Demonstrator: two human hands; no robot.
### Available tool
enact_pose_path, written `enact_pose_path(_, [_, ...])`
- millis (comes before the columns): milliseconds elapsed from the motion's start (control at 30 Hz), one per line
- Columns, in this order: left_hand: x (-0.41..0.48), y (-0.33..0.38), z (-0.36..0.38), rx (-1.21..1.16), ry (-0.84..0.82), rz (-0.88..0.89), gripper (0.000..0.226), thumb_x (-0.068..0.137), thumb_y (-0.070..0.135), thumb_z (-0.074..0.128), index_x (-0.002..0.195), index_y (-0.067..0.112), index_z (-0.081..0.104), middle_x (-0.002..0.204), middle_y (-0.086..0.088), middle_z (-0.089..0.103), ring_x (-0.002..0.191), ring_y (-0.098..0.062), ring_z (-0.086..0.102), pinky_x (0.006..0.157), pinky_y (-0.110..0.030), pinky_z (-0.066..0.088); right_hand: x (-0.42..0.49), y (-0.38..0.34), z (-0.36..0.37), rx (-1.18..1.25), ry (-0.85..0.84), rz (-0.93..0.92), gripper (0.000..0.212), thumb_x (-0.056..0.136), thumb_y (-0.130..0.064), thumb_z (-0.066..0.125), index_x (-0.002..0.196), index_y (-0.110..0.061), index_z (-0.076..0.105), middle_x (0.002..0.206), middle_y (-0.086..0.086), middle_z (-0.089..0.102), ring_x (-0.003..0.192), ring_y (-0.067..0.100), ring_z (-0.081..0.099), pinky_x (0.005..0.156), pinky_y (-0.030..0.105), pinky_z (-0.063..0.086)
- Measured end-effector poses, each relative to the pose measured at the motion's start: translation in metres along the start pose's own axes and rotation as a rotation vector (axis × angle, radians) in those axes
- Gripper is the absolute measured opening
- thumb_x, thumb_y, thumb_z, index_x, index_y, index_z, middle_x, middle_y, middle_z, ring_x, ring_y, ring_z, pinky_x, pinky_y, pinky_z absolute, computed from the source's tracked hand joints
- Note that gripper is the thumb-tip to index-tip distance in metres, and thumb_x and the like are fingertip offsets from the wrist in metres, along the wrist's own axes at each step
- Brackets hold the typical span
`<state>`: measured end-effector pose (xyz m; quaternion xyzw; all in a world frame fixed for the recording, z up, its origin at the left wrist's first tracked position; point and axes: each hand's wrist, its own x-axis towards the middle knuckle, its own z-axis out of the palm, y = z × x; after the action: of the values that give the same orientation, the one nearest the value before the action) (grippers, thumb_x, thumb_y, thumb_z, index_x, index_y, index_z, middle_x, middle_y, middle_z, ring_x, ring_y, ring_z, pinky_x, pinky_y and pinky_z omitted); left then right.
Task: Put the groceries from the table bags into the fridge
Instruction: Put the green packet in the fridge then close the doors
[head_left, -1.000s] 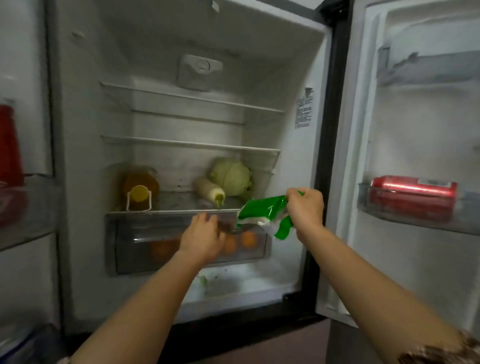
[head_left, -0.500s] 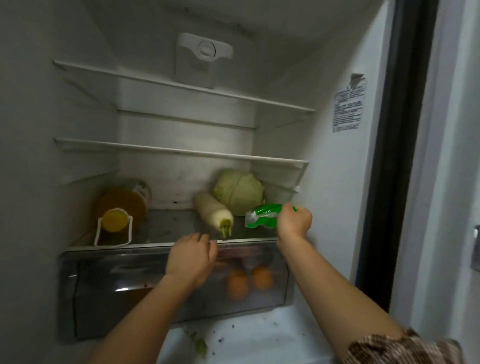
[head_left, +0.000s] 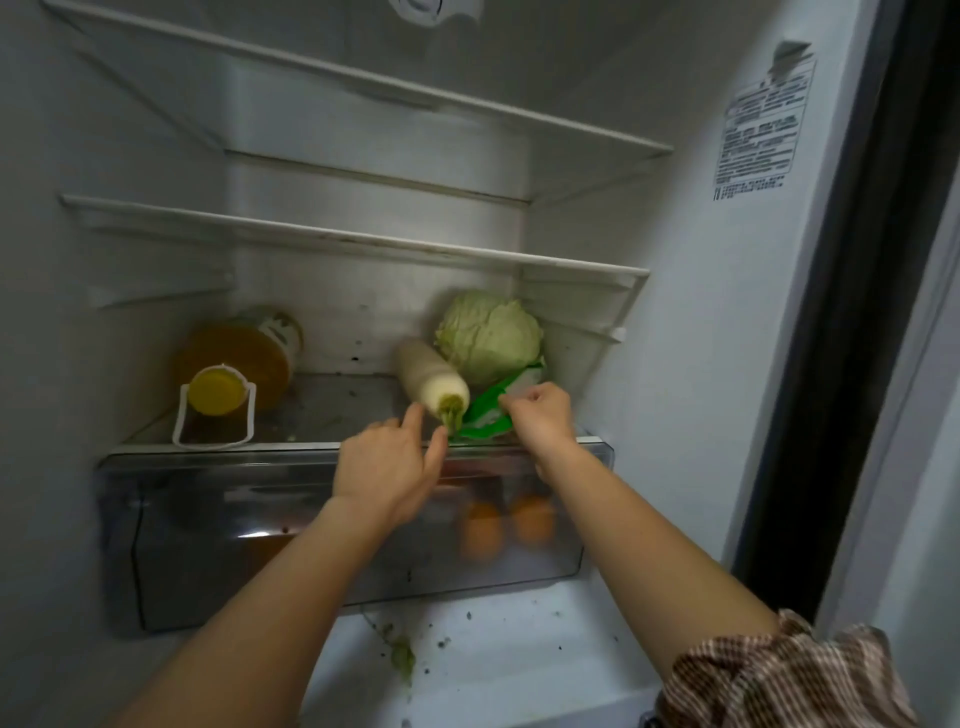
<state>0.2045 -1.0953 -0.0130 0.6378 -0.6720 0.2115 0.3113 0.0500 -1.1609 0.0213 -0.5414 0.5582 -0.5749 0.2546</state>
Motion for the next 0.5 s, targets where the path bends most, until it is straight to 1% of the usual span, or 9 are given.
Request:
enact_pose_path(67, [0.000, 0.000, 0.001, 0.005, 0.030, 0.008, 0.045, 0.097, 0.050, 0.031, 0.125, 0.018, 0.047, 0.107, -0.011, 0.068, 0.102, -0.031, 0.063, 0.074, -0.036, 0.047, 0.004, 0.002, -0.002, -0.108, -0.088, 0.028, 0.031, 0.072, -0.011, 0.078, 0.072, -0.015, 0.048, 0.082, 0.008, 0.056, 0.082, 0.021, 0.054, 0.073, 0.032, 0.045])
enact_pose_path(100, [-0.001, 0.000, 0.001, 0.011, 0.041, 0.007, 0.045, 0.097, 0.049, 0.031, 0.125, 0.018, 0.046, 0.108, -0.010, 0.068, 0.102, -0.030, 0.063, 0.074, -0.035, 0.047, 0.006, 0.000, -0.005, -0.183, -0.116, 0.016, 0.032, 0.068, -0.011, 0.081, 0.071, -0.014, 0.049, 0.079, 0.008, 0.057, 0.080, 0.022, 0.055, 0.070, 0.032, 0.045])
enact_pose_path(167, [0.000, -0.001, 0.003, 0.003, 0.058, 0.000, 0.044, 0.097, 0.048, 0.032, 0.125, 0.018, 0.047, 0.108, -0.009, 0.067, 0.102, -0.029, 0.062, 0.073, -0.036, 0.047, 0.010, -0.007, -0.017, -0.378, -0.166, -0.051, 0.033, 0.064, -0.019, 0.086, 0.064, -0.013, 0.054, 0.071, 0.007, 0.060, 0.073, 0.023, 0.057, 0.065, 0.032, 0.045])
enact_pose_path(200, [0.000, -0.001, 0.005, -0.004, 0.061, -0.007, 0.044, 0.097, 0.048, 0.032, 0.126, 0.018, 0.046, 0.109, -0.008, 0.067, 0.103, -0.029, 0.062, 0.073, -0.036, 0.047, 0.012, -0.011, -0.023, -0.461, -0.195, -0.083, 0.033, 0.062, -0.025, 0.088, 0.064, -0.011, 0.059, 0.072, 0.007, 0.063, 0.074, 0.023, 0.059, 0.065, 0.031, 0.046])
enact_pose_path(233, [0.001, 0.000, 0.006, -0.009, 0.067, -0.017, 0.045, 0.097, 0.048, 0.032, 0.128, 0.019, 0.045, 0.110, -0.008, 0.067, 0.104, -0.028, 0.061, 0.074, -0.036, 0.047, 0.014, -0.014, -0.029, -0.519, -0.222, -0.109, 0.034, 0.061, -0.031, 0.090, 0.069, -0.010, 0.064, 0.078, 0.007, 0.067, 0.077, 0.023, 0.062, 0.066, 0.031, 0.047])
enact_pose_path(300, [0.002, 0.001, 0.006, -0.018, 0.065, -0.050, 0.051, 0.097, 0.048, 0.032, 0.138, 0.019, 0.038, 0.113, -0.008, 0.066, 0.106, -0.028, 0.060, 0.075, -0.035, 0.047, 0.015, -0.016, -0.034, -0.591, -0.256, -0.153, 0.041, 0.059, -0.039, 0.090, 0.077, -0.009, 0.068, 0.085, 0.008, 0.070, 0.083, 0.023, 0.064, 0.070, 0.032, 0.051])
enact_pose_path(367, [0.002, 0.002, 0.006, -0.019, 0.059, -0.071, 0.057, 0.096, 0.048, 0.033, 0.145, 0.017, 0.030, 0.114, -0.009, 0.066, 0.107, -0.028, 0.059, 0.075, -0.036, 0.047, 0.014, -0.013, -0.032, -0.646, -0.262, -0.180, 0.044, 0.059, -0.045, 0.089, 0.073, -0.012, 0.063, 0.085, 0.006, 0.068, 0.083, 0.023, 0.063, 0.070, 0.034, 0.051])
enact_pose_path(433, [0.002, 0.003, 0.007, -0.010, 0.053, -0.088, 0.061, 0.096, 0.049, 0.033, 0.147, 0.015, 0.028, 0.113, -0.009, 0.066, 0.106, -0.027, 0.059, 0.075, -0.035, 0.047, 0.011, -0.008, -0.027, -0.691, -0.259, -0.191, 0.045, 0.060, -0.050, 0.086, 0.067, -0.018, 0.055, 0.083, 0.004, 0.064, 0.082, 0.023, 0.061, 0.068, 0.033, 0.048])
enact_pose_path(500, [0.002, 0.003, 0.006, -0.013, 0.039, -0.115, 0.063, 0.095, 0.049, 0.033, 0.147, 0.013, 0.026, 0.115, -0.009, 0.065, 0.108, -0.026, 0.058, 0.077, -0.035, 0.046, 0.007, -0.006, -0.022, -0.682, -0.250, -0.182, 0.048, 0.060, -0.053, 0.084, 0.066, -0.021, 0.050, 0.085, 0.003, 0.063, 0.085, 0.024, 0.061, 0.071, 0.035, 0.050])
